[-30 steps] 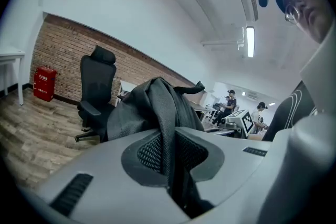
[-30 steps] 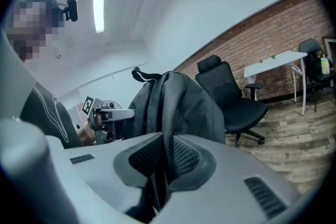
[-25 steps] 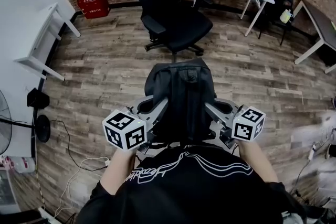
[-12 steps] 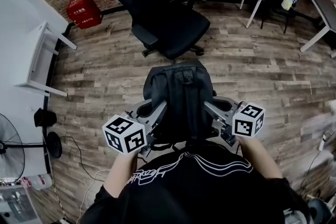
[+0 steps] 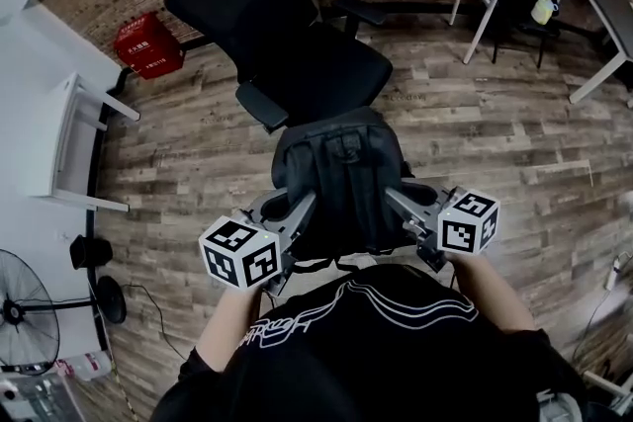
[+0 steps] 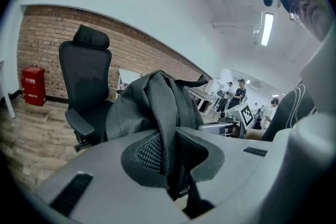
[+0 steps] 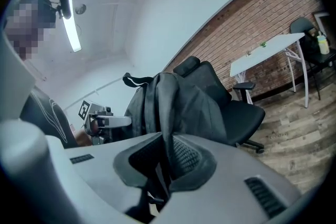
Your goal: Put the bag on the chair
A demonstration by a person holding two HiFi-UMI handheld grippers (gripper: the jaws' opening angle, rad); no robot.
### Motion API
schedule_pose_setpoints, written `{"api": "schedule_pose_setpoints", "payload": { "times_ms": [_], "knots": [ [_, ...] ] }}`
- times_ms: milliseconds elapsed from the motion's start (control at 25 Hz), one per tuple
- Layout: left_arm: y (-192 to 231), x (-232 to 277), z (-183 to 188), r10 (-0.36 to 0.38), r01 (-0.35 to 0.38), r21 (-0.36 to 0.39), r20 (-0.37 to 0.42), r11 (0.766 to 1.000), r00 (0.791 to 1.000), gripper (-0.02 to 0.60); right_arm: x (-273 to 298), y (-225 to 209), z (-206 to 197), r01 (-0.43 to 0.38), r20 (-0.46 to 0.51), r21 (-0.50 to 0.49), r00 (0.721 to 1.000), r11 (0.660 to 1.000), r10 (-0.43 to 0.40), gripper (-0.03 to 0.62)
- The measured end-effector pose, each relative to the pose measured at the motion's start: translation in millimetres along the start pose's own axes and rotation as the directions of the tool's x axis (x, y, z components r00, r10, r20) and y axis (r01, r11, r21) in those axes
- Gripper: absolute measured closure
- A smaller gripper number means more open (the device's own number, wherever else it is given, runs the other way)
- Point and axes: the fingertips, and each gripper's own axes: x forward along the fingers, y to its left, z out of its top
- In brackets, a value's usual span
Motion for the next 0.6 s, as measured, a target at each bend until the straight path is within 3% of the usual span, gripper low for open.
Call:
{"api": "schedule_pose_setpoints", "payload": {
  "times_ms": [360,600],
  "knots": [
    [21,30,44,-0.031,0.031,-0.004,0.054,1.0,0.998,0.52,13,-29,57,0.038,0.041,-0.065,0.999,0.997,-0.035,0.556],
    [46,61,61,-0.073,0.073,-0.024,0.036,0.997,0.997,0.52,30,-61,79,0.086,0.043,-0.063,0.996,0.994,-0.083,0.556]
  ]
}}
